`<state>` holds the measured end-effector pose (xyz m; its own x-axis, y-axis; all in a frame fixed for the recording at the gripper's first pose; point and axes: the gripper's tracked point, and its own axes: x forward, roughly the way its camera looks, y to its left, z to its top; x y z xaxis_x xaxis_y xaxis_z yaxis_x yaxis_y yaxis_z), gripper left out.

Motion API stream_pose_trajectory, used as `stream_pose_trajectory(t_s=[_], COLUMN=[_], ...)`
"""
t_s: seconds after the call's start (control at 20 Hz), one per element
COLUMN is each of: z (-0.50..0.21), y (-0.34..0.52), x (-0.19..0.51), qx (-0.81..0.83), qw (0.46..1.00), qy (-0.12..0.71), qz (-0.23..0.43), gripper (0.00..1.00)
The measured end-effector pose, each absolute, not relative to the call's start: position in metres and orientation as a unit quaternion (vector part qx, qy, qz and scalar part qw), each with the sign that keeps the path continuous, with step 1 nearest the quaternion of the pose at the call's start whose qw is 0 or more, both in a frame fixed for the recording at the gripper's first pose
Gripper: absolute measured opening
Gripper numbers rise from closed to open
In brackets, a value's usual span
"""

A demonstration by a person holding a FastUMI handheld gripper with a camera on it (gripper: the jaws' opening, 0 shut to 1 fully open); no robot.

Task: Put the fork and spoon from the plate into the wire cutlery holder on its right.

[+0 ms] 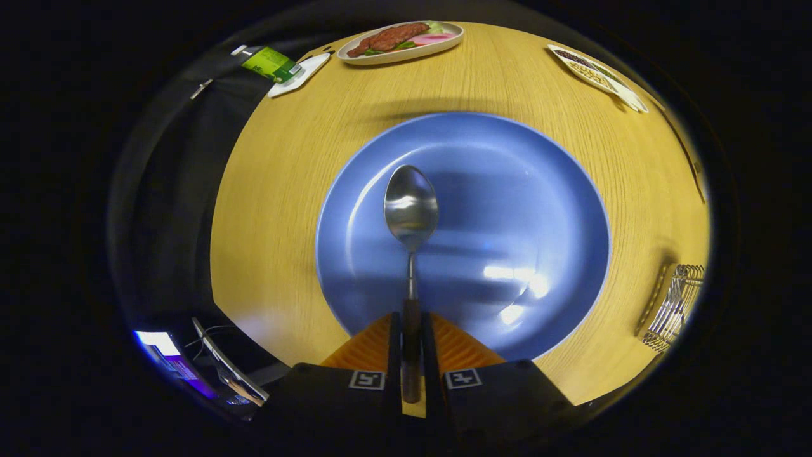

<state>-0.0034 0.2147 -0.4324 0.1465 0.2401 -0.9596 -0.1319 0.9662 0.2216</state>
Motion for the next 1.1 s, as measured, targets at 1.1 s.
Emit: stream_pose_trajectory(t_s=[1.1], z=[-0.311], y=[0.119], x=[-0.034], qx=[0.077], qw=[0.800], qy=[0.574], qz=[0.157], gripper=[0.08])
